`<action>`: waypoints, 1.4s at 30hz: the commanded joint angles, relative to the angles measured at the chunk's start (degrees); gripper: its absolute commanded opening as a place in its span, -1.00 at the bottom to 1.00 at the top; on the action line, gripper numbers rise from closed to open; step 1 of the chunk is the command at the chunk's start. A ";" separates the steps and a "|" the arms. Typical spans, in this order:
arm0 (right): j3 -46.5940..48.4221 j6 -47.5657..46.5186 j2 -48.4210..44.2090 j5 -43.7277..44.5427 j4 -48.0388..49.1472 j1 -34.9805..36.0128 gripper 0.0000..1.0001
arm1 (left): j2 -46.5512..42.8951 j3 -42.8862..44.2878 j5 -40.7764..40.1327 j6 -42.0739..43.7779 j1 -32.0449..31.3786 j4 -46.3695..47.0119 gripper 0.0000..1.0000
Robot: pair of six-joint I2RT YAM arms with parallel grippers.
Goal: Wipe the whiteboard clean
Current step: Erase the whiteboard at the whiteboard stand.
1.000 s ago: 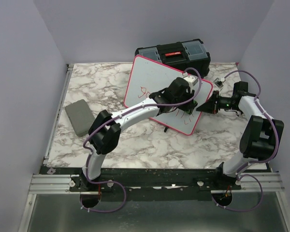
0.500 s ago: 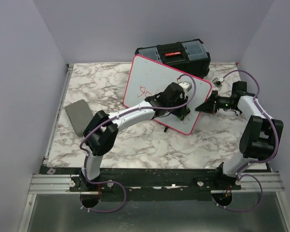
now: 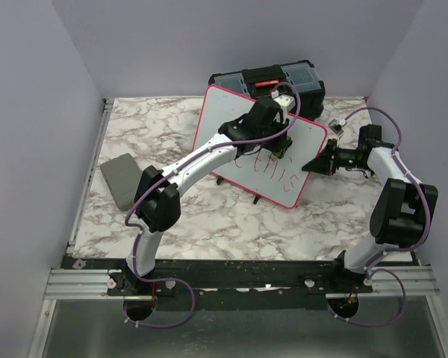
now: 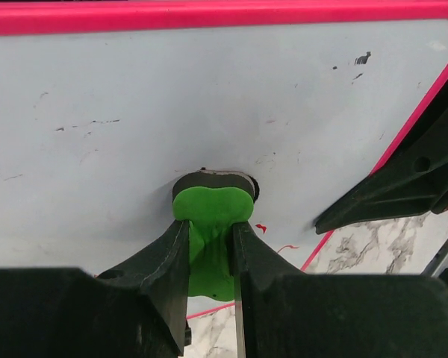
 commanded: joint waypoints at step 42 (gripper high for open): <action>2.09 -4.03 0.73 -4.67 -3.26 0.38 -0.99 | -7.62 -16.85 0.23 -2.57 17.21 10.44 -1.00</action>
